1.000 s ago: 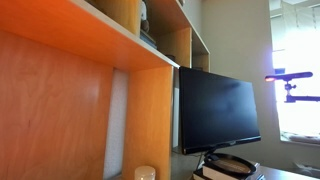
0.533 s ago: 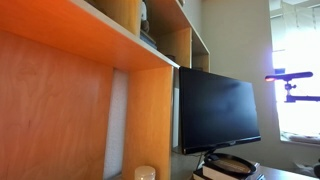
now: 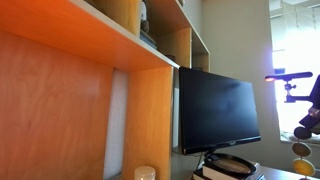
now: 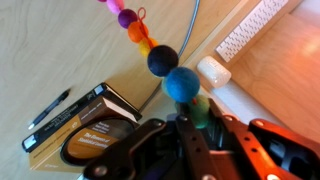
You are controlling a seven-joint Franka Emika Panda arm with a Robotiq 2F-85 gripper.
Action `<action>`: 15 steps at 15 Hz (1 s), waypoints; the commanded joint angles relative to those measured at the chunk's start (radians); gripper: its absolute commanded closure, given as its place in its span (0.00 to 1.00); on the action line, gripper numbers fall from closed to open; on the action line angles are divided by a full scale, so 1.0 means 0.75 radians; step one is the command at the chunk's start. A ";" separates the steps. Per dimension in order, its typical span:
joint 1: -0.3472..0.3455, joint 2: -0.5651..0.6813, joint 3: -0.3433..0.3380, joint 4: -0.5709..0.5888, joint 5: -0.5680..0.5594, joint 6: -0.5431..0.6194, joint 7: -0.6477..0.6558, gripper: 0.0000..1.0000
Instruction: Pick the string of beads and place it over the computer
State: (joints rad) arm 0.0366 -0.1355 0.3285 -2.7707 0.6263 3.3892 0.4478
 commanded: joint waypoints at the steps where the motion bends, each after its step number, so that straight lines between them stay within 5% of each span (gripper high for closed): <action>1: 0.011 -0.145 -0.078 -0.019 -0.024 -0.117 -0.021 0.95; 7: 0.099 -0.245 -0.353 0.019 -0.084 -0.315 -0.075 0.95; 15: 0.248 -0.272 -0.693 0.095 -0.038 -0.591 -0.369 0.95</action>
State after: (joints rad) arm 0.1676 -0.3218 -0.1153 -2.7253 0.5664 3.0252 0.2584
